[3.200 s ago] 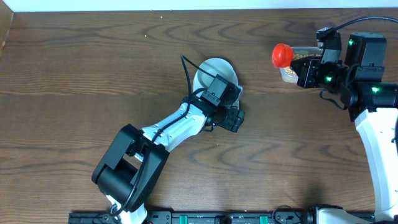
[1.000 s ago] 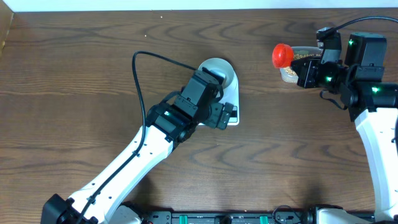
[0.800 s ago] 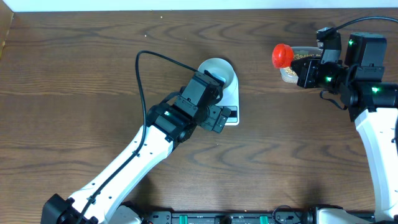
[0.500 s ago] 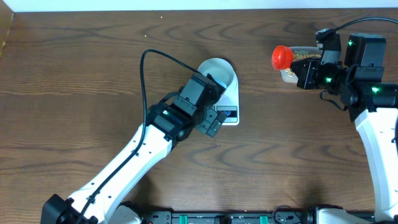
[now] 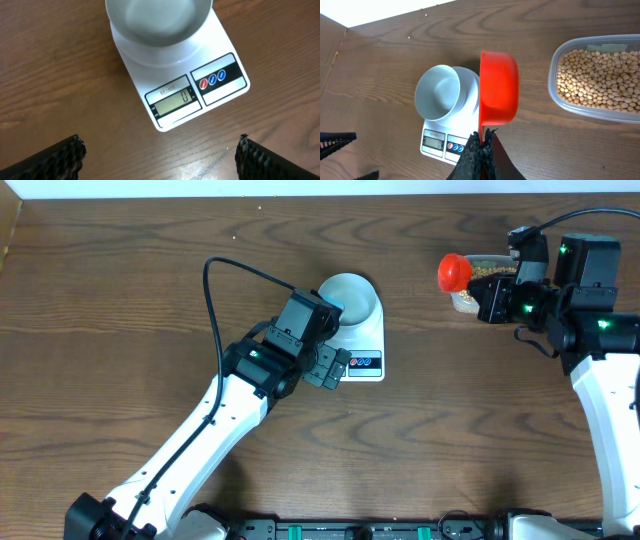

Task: Scoop item into bowl and weigh 50g on scale

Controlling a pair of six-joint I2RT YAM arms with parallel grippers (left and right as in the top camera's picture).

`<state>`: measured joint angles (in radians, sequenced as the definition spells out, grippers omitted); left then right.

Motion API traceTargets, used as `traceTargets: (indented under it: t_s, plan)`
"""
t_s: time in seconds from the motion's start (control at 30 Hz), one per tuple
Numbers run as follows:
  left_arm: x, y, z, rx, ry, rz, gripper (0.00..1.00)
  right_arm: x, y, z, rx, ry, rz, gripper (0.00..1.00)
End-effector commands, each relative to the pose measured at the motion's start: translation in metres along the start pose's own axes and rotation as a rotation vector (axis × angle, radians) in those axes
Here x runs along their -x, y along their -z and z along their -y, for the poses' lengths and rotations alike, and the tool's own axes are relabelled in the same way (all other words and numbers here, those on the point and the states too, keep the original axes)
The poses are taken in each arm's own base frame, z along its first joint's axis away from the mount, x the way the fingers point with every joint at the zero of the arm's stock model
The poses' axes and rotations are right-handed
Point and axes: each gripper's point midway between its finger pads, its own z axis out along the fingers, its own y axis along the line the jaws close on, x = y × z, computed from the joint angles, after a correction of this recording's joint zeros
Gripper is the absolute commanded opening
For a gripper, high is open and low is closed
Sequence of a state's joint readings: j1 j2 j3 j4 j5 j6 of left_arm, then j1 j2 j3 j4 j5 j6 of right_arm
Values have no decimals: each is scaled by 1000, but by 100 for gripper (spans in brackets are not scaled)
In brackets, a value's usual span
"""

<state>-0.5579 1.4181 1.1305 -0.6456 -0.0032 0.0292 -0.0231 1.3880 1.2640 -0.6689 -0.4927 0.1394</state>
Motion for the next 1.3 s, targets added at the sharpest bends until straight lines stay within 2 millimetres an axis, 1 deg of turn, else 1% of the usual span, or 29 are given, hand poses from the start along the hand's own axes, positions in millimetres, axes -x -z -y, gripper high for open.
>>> traceTargets:
  t_s: [0.0, 1.27]
  plan:
    - [0, 0, -3, 10, 11, -2, 98, 7, 6, -1, -8, 26, 22, 1]
    - [0, 0, -2, 6, 11, -2, 98, 3, 6, 0, -18, 19, 7, 1]
